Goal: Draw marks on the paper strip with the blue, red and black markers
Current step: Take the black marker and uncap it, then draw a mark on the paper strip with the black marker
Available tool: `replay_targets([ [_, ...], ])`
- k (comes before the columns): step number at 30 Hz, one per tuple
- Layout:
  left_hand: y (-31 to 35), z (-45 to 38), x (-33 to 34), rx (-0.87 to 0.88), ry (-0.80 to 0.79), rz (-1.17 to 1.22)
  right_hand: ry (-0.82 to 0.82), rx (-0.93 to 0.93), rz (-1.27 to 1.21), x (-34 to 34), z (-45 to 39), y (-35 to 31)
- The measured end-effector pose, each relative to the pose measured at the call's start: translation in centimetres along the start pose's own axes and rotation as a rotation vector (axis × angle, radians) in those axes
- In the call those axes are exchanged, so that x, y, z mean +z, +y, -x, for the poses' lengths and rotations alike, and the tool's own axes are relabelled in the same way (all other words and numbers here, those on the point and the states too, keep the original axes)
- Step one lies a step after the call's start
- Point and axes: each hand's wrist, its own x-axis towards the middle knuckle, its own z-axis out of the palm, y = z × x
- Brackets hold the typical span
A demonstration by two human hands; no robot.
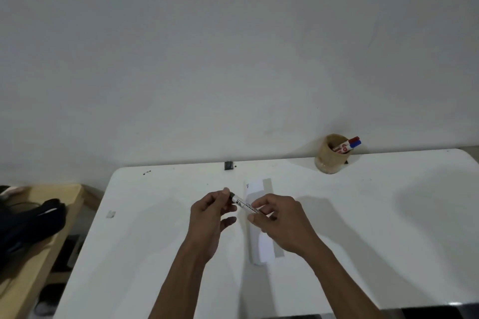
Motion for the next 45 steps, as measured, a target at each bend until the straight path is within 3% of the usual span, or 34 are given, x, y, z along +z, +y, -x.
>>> replay_targets([
  [5, 0.1, -0.3, -0.8, -0.018, -0.031, 0.037, 0.063, 0.014, -0.213, 0.0, 1.1, -0.5],
  [11, 0.4, -0.4, 0.4, -0.031, -0.097, 0.184, 0.188, 0.117, -1.047, -0.2, 0.1, -1.6],
  [18, -0.3, -1.1, 0.7, 0.036, -0.079, 0.067, 0.260, 0.063, -0.751, 1.6, -1.5, -1.1],
  [24, -0.8, -2.3, 1.0, 0.150, -0.052, 0.010, 0.353, 0.225, -0.956, 1.8, -3.3, -0.8],
  [28, -0.4, -3.9, -1.5, 0.201, 0.098, -0.017, 0.525, 0.287, -1.123, -2.1, -5.2, 0.6],
  [35, -1.4, -8.2, -1.3, 0.244, 0.252, -0.786, 0.374, 0.204, -0.922, -4.5, -6.3, 1.0],
  [45, -5.2, -12.7, -0.7, 0.205, 0.257, -1.074, 0.300, 0.285, -0.868, -1.9, -7.4, 3.4],
])
